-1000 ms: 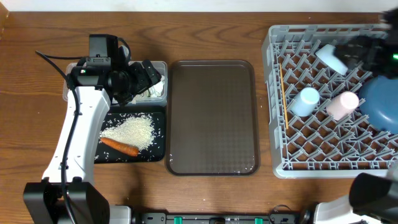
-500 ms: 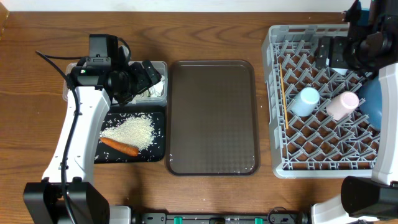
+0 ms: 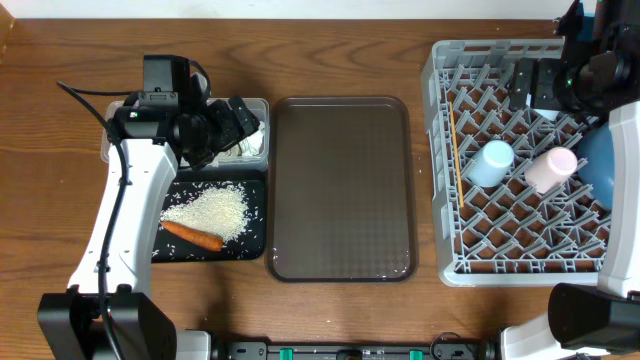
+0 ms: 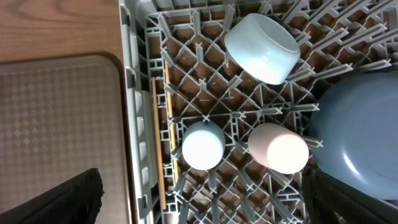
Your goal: Sort waste into correct bins and load items into the dishwasher rack
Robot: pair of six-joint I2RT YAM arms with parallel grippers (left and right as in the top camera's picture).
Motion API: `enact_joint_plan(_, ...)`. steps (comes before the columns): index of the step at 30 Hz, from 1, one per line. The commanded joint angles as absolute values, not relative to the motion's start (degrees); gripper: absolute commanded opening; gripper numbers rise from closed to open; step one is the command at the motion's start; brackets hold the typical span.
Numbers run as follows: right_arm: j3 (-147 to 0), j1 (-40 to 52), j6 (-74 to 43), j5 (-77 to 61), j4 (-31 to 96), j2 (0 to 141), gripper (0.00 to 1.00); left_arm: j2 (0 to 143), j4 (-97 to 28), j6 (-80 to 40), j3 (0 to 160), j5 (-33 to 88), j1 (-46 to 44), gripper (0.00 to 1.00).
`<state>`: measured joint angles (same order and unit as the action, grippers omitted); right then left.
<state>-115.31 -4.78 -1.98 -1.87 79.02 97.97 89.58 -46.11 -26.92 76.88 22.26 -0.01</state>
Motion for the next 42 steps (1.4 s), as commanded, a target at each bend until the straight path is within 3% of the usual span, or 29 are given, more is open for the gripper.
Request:
enact_joint_plan(1,-115.2,-4.1,-2.7,-1.3,79.2,97.3,0.99,89.7,-46.2,-25.9,76.9,21.8,0.3,0.95)
enact_joint_plan(15,-115.2,-4.1,-2.7,-1.3,79.2,95.2,0.99,89.7,-46.2,-25.9,76.9,21.8,0.3,0.95)
enact_joint_plan(42,-115.1,-2.9,-2.7,-1.3,79.3,54.1,0.99,89.7,-46.2,-25.9,76.9,21.8,0.3,0.95)
